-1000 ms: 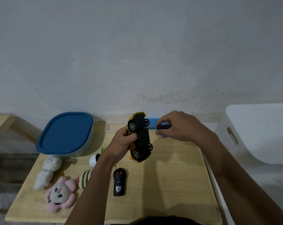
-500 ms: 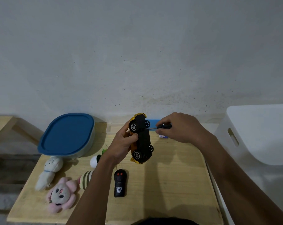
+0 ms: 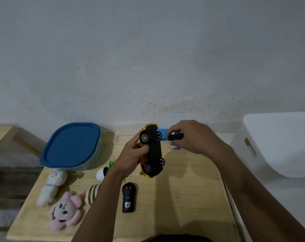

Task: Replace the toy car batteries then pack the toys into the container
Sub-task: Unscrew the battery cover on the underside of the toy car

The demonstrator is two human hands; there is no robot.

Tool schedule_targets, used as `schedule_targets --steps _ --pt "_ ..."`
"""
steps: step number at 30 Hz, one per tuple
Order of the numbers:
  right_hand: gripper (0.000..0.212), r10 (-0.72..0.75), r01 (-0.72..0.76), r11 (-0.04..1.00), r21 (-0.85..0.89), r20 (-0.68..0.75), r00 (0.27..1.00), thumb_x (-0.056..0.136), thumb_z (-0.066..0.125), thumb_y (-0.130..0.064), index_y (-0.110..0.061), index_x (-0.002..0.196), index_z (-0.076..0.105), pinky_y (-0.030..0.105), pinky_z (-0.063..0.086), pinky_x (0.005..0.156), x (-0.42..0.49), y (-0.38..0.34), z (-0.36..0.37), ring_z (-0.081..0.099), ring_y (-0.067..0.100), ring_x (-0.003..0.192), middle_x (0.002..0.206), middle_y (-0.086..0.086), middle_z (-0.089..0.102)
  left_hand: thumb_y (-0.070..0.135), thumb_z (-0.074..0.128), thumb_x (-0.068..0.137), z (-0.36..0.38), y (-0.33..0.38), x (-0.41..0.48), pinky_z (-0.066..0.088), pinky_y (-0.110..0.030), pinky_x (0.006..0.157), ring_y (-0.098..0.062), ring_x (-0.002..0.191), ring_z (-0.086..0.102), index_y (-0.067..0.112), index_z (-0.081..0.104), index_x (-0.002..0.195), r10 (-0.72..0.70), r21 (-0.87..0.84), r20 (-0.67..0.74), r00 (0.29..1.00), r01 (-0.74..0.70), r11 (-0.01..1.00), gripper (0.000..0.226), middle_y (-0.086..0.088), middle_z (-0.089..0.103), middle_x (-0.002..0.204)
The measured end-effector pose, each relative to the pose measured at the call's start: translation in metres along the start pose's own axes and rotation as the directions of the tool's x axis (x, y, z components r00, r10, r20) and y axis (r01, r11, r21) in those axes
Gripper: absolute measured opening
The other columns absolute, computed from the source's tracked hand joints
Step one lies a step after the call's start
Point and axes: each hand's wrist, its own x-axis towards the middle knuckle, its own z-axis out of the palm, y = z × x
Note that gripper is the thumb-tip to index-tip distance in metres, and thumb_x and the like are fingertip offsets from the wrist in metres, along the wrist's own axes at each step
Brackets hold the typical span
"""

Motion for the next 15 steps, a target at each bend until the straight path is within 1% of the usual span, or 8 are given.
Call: schedule_targets --steps 3,5,7,8,9,11,13,15 --pt "0.024 0.032 -0.032 0.999 -0.009 0.025 0.999 0.084 0.065 -0.052 -0.036 0.101 0.071 0.026 0.042 0.065 0.0022 -0.0010 0.0011 0.060 0.009 0.083 0.101 -0.013 0.068 0.010 0.059 0.083 0.0002 0.0000 0.0000 0.057 -0.039 0.081 -0.029 0.103 0.067 0.030 0.059 0.129 0.001 0.005 0.003 1.000 -0.001 1.000 0.050 -0.012 0.068 0.109" --pt "0.041 0.073 -0.073 0.997 -0.019 0.051 0.996 0.088 0.052 -0.062 -0.026 0.074 0.068 0.026 0.039 0.056 0.0039 -0.0006 0.0031 0.058 0.014 0.064 0.072 -0.008 0.064 0.010 0.058 0.083 0.0004 0.0008 0.0001 0.057 -0.040 0.081 -0.029 0.102 0.067 0.029 0.058 0.130 0.009 0.011 0.009 1.000 -0.010 1.000 0.050 -0.012 0.068 0.109" --pt "0.054 0.090 -0.089 0.996 -0.032 0.041 0.995 0.093 0.046 -0.058 -0.020 0.055 0.049 0.026 0.032 0.050 0.0043 -0.0009 0.0046 0.045 0.015 0.050 0.053 -0.004 0.047 0.011 0.059 0.083 0.0003 0.0016 0.0002 0.057 -0.043 0.083 -0.029 0.102 0.067 0.031 0.059 0.129 0.015 0.018 0.005 1.000 -0.015 1.000 0.050 -0.013 0.067 0.109" --pt "0.051 0.080 -0.078 0.995 -0.062 0.029 0.996 0.093 0.047 -0.056 -0.022 0.056 0.049 0.026 0.031 0.051 0.0041 -0.0004 0.0048 0.045 0.014 0.051 0.054 -0.005 0.047 0.011 0.059 0.083 0.0002 0.0021 0.0001 0.057 -0.044 0.084 -0.030 0.102 0.066 0.031 0.060 0.128 0.016 0.018 0.003 1.000 -0.016 1.000 0.049 -0.014 0.066 0.109" --pt "0.043 0.057 -0.056 0.994 -0.097 0.011 0.998 0.092 0.050 -0.057 -0.025 0.063 0.056 0.025 0.032 0.052 0.0033 0.0001 0.0043 0.050 0.012 0.057 0.061 -0.008 0.053 0.010 0.059 0.083 0.0001 0.0021 0.0000 0.057 -0.044 0.084 -0.030 0.102 0.066 0.031 0.060 0.127 0.016 0.016 0.004 1.000 -0.016 1.000 0.049 -0.014 0.065 0.109" --pt "0.020 0.008 -0.008 0.994 -0.106 -0.003 1.000 0.086 0.059 -0.057 -0.037 0.087 0.065 0.025 0.036 0.060 0.0008 -0.0001 0.0010 0.056 0.008 0.075 0.083 -0.016 0.059 0.010 0.058 0.083 0.0004 0.0014 -0.0007 0.057 -0.043 0.082 -0.030 0.101 0.066 0.030 0.059 0.129 0.014 0.010 0.007 1.000 -0.014 1.000 0.051 -0.014 0.066 0.108" --pt "0.019 -0.010 0.011 0.999 -0.050 0.024 1.000 0.082 0.067 -0.051 -0.042 0.098 0.062 0.025 0.036 0.065 -0.0007 0.0010 -0.0004 0.055 0.007 0.082 0.092 -0.018 0.058 0.010 0.058 0.083 0.0008 0.0005 -0.0016 0.057 -0.042 0.080 -0.030 0.100 0.066 0.029 0.058 0.130 0.013 -0.001 0.004 1.000 -0.013 1.000 0.051 -0.014 0.067 0.107" --pt "0.024 0.003 -0.002 1.000 -0.015 0.051 0.999 0.081 0.069 -0.053 -0.040 0.100 0.062 0.025 0.037 0.065 0.0001 0.0026 0.0011 0.056 0.008 0.085 0.092 -0.017 0.056 0.010 0.058 0.082 0.0016 0.0003 -0.0022 0.057 -0.041 0.078 -0.029 0.099 0.067 0.029 0.057 0.131 0.012 -0.010 -0.001 1.000 -0.012 1.000 0.052 -0.011 0.068 0.105"
